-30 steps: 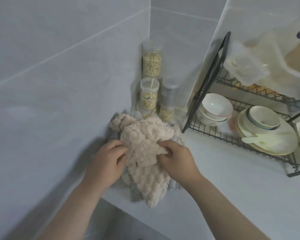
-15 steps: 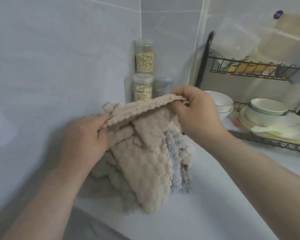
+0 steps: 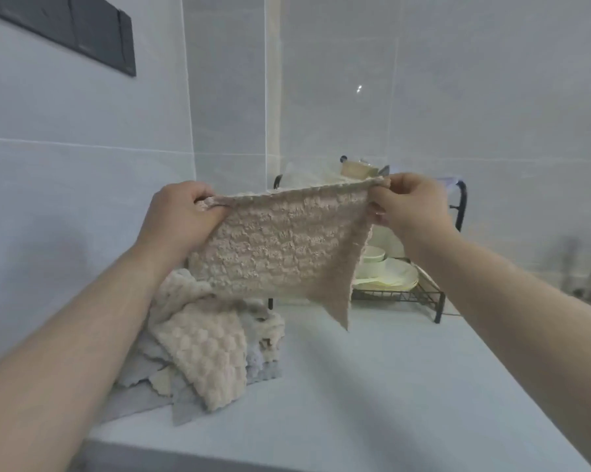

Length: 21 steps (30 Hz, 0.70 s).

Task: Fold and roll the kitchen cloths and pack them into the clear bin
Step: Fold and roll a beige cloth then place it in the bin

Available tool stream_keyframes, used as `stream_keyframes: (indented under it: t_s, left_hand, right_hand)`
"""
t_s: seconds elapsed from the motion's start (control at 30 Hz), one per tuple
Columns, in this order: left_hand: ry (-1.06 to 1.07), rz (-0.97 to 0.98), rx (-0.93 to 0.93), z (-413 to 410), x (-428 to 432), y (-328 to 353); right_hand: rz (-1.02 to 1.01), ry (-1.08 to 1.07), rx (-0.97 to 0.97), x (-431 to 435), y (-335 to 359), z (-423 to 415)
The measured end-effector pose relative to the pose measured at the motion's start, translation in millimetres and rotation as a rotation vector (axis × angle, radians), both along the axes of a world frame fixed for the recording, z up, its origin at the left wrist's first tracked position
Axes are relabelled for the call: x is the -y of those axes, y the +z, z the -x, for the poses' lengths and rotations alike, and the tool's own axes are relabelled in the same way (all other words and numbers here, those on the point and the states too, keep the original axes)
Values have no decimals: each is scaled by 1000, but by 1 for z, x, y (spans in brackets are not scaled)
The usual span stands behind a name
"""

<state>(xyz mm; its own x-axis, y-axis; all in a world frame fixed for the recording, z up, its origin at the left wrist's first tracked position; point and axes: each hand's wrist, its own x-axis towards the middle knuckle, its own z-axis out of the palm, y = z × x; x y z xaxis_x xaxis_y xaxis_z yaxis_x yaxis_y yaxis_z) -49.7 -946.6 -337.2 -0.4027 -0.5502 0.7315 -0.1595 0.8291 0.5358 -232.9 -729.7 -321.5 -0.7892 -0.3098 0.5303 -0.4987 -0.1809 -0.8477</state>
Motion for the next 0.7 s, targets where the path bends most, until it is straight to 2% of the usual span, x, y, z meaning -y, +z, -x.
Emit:
stream_keyframes:
  t_s: [0.2, 0.3, 0.5, 0.7]
  left_hand:
    - [-186, -112, 13, 32, -56, 14]
    - [-267, -145, 32, 51, -75, 11]
    - [-228, -73, 367, 115, -84, -51]
    - [-120, -12, 655, 162, -68, -131]
  right_hand:
    - [-139, -268, -111, -90, 15, 19]
    - [-245, -306, -68, -118, 6, 36]
    - [-437, -319, 110, -124, -67, 83]
    - [-503, -231, 295, -101, -153, 114]
